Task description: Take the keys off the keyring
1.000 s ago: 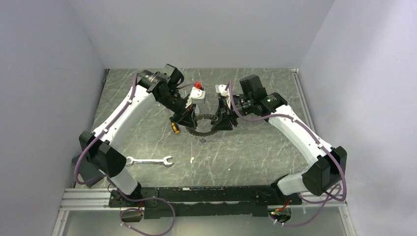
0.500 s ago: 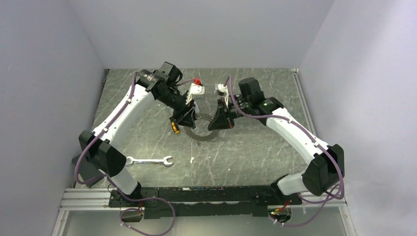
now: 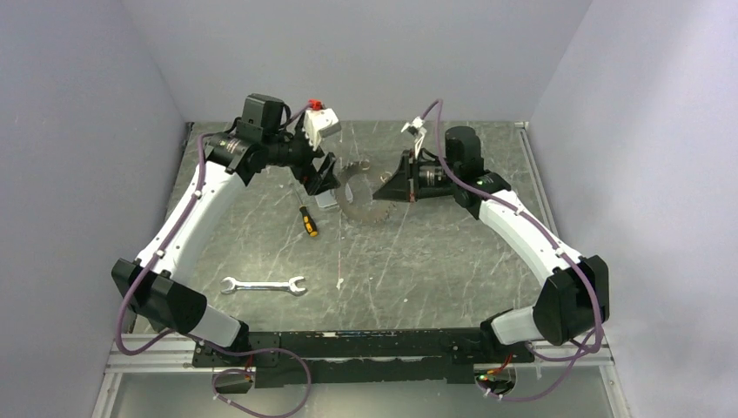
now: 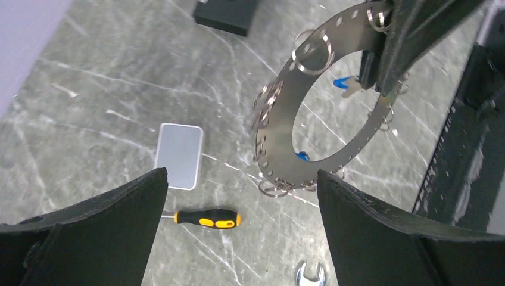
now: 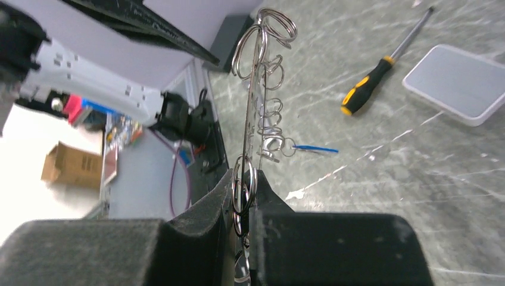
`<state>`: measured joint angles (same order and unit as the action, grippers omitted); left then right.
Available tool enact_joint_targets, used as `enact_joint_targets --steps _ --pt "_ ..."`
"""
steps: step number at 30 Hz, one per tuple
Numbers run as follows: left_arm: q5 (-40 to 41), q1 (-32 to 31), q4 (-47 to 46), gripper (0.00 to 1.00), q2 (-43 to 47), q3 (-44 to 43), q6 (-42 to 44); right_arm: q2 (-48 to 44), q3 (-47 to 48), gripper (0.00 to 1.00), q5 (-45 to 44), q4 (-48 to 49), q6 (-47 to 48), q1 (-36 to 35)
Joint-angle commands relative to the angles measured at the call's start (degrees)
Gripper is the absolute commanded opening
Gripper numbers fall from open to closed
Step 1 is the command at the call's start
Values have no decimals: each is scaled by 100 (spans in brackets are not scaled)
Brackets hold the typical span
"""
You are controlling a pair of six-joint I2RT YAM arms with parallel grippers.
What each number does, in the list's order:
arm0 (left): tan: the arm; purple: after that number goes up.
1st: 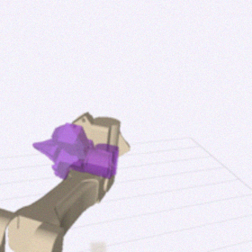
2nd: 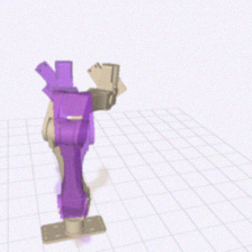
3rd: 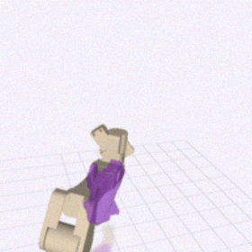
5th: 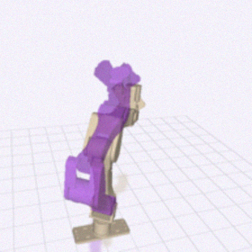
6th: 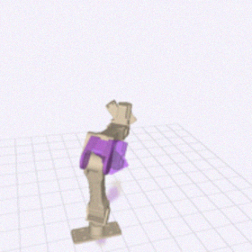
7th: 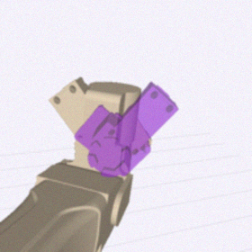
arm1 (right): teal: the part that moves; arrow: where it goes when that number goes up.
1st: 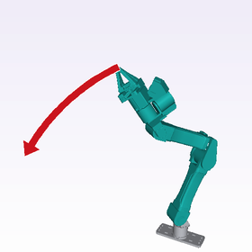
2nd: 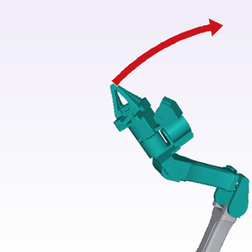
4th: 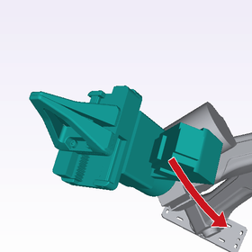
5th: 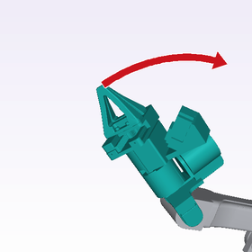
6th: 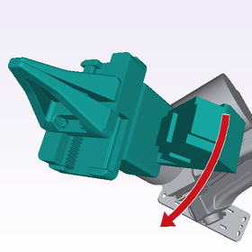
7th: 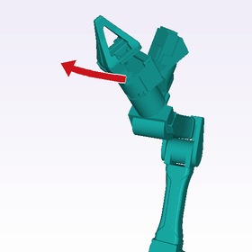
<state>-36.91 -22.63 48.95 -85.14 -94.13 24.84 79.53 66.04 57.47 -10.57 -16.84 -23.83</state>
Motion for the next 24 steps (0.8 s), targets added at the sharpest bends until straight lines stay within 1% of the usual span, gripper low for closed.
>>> enact_joint_targets --steps 1,3,6,9,12,14,16,18,20,24 --pt "1138 31 -869 99 204 -141 -1074 -48 -7 0 -280 1567 -1387 287" --pt "1438 31 -944 99 238 -133 -1229 -2 -2 0 -418 1917 -1781 383" --pt "1342 31 -745 100 256 -141 -975 76 83 0 -810 2266 -2320 480" --pt "1197 35 -548 99 285 -196 -829 209 234 0 -1289 2287 -2791 526" --pt "1101 24 -524 100 356 -172 -936 346 440 0 -1818 2007 -3161 529" --pt "949 -5 -552 99 400 -58 -1034 423 428 0 -2047 2136 -3491 538" --pt "946 -144 -532 99 389 32 -1110 503 412 0 -2245 2409 -3903 546" --pt "1036 -381 -585 100 388 156 -1121 631 512 0 -2486 2443 -4204 538" --pt "1009 -545 -683 99 348 236 -1189 764 658 0 -2718 2364 -4445 538" --pt "668 -785 -1125 100 119 386 -1531 997 910 0 -3033 2184 -4774 538"
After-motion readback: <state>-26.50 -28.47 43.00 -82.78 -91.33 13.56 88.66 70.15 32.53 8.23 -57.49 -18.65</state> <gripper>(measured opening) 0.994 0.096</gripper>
